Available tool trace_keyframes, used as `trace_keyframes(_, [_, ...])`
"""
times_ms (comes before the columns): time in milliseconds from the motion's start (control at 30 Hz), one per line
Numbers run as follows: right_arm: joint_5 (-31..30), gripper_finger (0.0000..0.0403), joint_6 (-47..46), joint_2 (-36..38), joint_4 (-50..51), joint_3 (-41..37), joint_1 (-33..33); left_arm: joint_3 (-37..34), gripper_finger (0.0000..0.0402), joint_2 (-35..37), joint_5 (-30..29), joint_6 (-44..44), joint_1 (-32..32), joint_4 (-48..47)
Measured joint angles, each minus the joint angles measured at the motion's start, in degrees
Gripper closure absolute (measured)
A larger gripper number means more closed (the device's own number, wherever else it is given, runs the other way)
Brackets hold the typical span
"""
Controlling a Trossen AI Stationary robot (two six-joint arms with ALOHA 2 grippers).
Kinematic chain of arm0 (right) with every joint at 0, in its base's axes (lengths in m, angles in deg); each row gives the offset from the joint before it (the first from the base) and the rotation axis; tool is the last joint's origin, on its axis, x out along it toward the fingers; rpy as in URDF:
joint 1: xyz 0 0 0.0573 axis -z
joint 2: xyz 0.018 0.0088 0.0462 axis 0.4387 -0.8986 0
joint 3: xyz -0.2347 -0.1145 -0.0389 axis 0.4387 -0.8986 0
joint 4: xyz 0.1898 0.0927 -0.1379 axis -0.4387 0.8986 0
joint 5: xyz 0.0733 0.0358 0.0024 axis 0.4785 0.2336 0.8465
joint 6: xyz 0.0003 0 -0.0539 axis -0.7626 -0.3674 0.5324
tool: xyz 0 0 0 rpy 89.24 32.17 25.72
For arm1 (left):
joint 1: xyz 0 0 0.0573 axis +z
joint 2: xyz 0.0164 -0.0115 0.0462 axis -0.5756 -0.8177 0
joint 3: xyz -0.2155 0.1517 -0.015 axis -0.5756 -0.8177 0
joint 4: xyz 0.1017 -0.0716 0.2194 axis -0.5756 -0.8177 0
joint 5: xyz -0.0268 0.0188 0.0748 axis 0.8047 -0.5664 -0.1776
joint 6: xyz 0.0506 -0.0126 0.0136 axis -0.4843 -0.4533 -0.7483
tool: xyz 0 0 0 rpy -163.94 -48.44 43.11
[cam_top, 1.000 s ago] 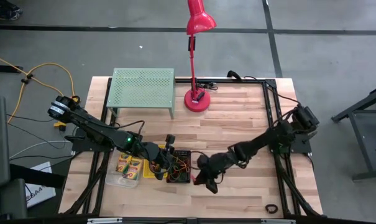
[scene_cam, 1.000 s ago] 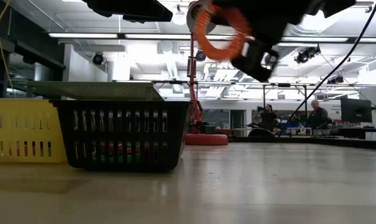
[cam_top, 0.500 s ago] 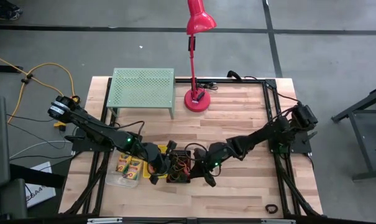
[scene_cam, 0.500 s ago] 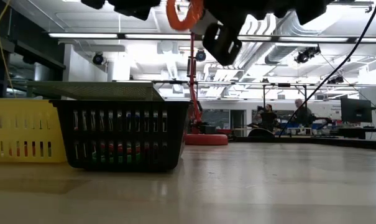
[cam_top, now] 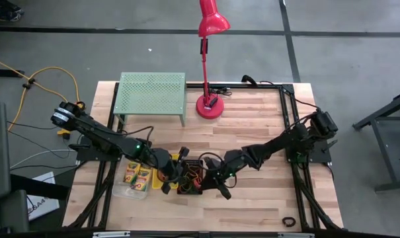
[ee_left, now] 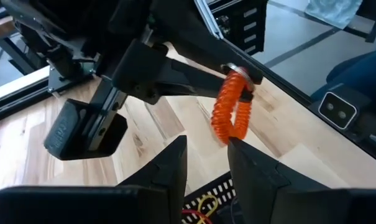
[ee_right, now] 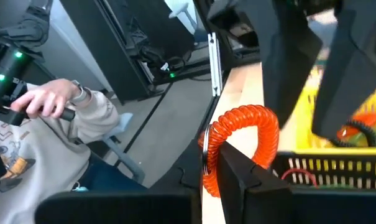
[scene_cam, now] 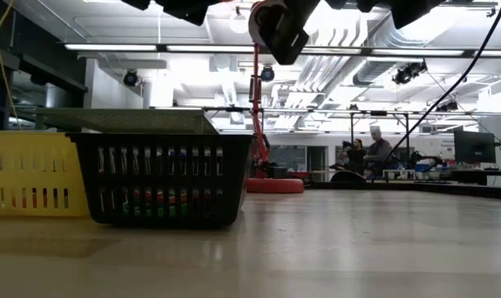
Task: Pick & Place Office Desk Supplies
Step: Put the orange spring keychain into the yellow bin
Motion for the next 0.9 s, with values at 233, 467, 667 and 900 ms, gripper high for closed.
trace_keyframes(233, [-0.07,0.0387,1.84,0.00,-0.24,0.00,1.78,0.00,0.0291,0.00,0.00,-0.08,-0.02,-0.05])
trace_keyframes(467, [0.02,0.0387,2.11,0.00,-0.23,0.00,3.05,0.00,0.0291,0.00,-0.13,-0.28,-0.02,0.70])
trace_keyframes(667, [1.05,0.0387,3.27,0.00,-0.24,0.00,3.03,0.00,0.0291,0.00,-0.13,-0.31,-0.02,0.78])
trace_keyframes(900, [1.11,0.0387,3.29,0.00,-0.22,0.00,3.03,0.00,0.0313,0.00,-0.12,-0.33,-0.02,0.76])
